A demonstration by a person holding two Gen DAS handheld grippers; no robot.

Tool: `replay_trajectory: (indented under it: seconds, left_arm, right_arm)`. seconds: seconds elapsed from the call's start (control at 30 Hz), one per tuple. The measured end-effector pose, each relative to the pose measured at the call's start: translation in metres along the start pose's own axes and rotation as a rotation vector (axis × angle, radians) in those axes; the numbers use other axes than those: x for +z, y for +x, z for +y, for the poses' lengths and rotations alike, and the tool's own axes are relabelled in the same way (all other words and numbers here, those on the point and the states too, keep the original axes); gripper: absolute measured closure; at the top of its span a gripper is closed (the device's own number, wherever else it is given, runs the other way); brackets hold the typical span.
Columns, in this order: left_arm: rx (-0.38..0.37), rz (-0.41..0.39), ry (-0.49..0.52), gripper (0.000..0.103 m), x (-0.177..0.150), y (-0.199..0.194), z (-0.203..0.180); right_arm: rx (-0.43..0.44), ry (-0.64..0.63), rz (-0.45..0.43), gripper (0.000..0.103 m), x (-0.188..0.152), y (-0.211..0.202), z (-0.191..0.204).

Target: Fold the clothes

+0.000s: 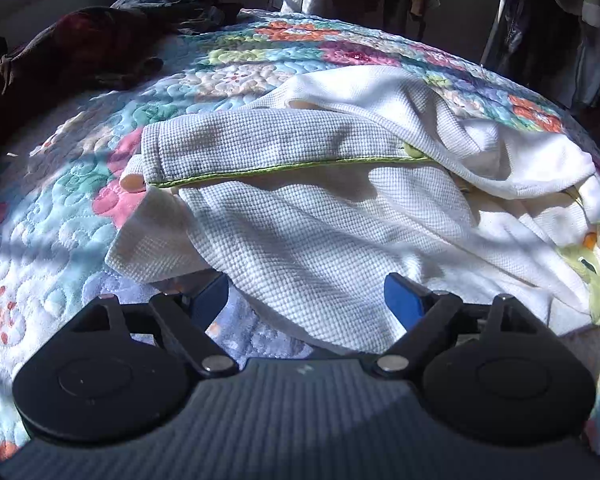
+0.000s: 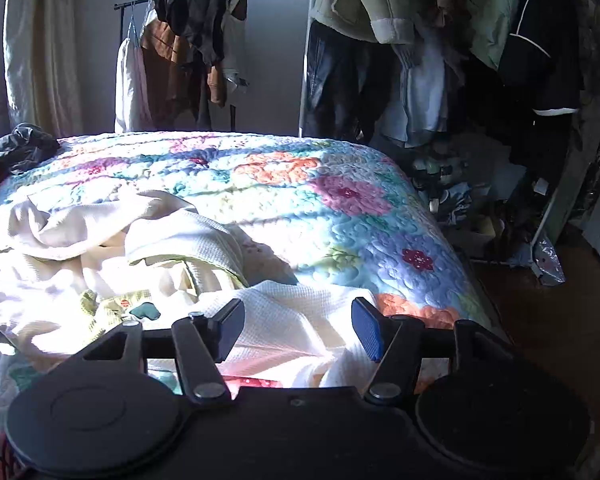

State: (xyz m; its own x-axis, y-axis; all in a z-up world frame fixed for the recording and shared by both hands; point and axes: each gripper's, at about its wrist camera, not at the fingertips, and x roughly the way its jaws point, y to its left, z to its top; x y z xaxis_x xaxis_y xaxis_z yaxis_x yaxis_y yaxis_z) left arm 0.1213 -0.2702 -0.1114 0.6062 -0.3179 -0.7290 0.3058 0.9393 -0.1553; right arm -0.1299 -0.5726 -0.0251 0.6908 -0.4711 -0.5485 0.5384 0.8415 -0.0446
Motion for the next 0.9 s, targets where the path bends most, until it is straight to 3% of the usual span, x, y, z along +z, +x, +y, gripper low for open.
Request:
replay_trajectory:
  seconds: [0.13, 0.2, 0.23, 0.27, 0.3, 0.33, 0.37, 0.53, 0.67, 0.9]
  left_arm:
    - [0.004, 0.010, -0.040, 0.003, 0.006, 0.017, 0.003]
    - [0.015, 0.028, -0.060, 0.005, 0.007, 0.027, 0.006]
    - [0.015, 0.036, -0.079, 0.010, 0.006, 0.030, 0.008]
    - [0.023, 0.041, -0.089, 0.040, 0.004, 0.032, 0.010]
    - [0.026, 0.041, -0.065, 0.064, 0.003, 0.029, 0.010]
    - [0.025, 0.039, -0.031, 0.078, 0.003, 0.025, 0.008]
    - [0.008, 0.046, -0.013, 0.099, 0.003, 0.019, 0.009]
    - [-0.047, 0.046, 0.067, 0.099, -0.001, -0.020, 0.005]
    - [-0.117, 0.053, 0.081, 0.100, -0.003, -0.049, -0.001]
    - [-0.198, 0.001, 0.111, 0.100, -0.008, -0.096, -0.019]
  right_arm:
    - [0.127, 0.038, -0.013, 0.034, 0.015, -0.013, 0.029]
    - [0.237, 0.045, 0.028, 0.033, 0.015, -0.008, 0.049]
    - [0.287, 0.034, 0.051, 0.032, 0.013, -0.004, 0.062]
    - [0.337, 0.022, 0.073, 0.032, 0.011, -0.001, 0.074]
    - [0.380, -0.002, 0.085, 0.032, 0.006, 0.003, 0.089]
    - [0.421, -0.028, 0.096, 0.032, 0.002, 0.006, 0.104]
    - [0.455, -0.065, 0.109, 0.032, -0.004, 0.011, 0.122]
    - [0.531, -0.278, 0.117, 0.032, -0.027, 0.023, 0.195]
    - [0.498, -0.487, 0.065, 0.031, -0.047, 0.024, 0.245]
    - [0.444, -0.548, 0.034, 0.031, -0.063, 0.026, 0.278]
